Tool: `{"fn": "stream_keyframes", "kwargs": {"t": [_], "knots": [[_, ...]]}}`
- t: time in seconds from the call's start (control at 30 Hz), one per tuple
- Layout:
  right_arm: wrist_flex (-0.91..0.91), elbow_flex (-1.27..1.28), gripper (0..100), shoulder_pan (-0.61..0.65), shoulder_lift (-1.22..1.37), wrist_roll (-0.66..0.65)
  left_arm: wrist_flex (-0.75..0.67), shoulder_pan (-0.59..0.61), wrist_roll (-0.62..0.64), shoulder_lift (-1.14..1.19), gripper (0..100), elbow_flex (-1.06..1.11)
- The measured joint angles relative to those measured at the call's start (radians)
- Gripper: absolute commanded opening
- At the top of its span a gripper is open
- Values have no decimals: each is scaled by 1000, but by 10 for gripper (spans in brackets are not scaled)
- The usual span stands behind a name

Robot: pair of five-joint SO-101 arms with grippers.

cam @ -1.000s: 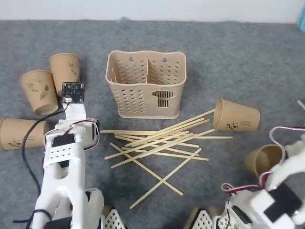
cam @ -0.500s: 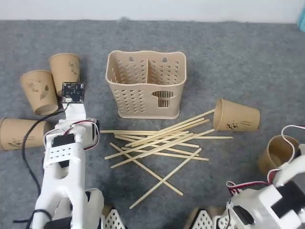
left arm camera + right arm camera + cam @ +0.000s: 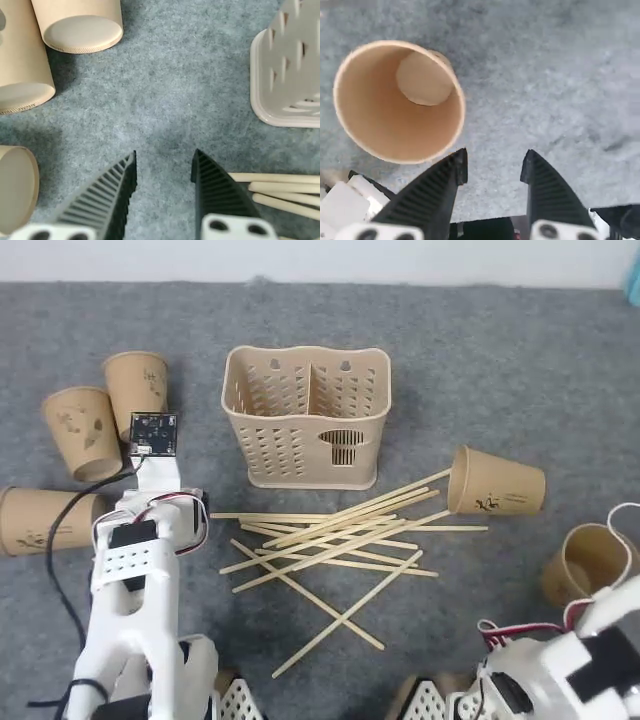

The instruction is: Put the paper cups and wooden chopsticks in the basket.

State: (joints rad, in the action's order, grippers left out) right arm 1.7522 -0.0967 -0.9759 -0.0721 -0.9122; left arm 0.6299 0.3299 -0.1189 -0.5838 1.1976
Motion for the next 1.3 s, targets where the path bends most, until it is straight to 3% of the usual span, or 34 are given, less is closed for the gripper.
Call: {"fn": "stream_keyframes", "kwargs": {"t": [0.2,0.4,0.6,0.93,1.3], "knots": [[-20,109,188,-9,-129,2,0,0,0,0,174,0],[-203,377,188,-14,-358,74,0,0,0,0,174,0],[-370,574,188,25,-526,198,0,0,0,0,174,0],[-575,663,188,101,-568,448,0,0,0,0,174,0],[-540,690,188,101,-571,482,0,0,0,0,174,0]]}}
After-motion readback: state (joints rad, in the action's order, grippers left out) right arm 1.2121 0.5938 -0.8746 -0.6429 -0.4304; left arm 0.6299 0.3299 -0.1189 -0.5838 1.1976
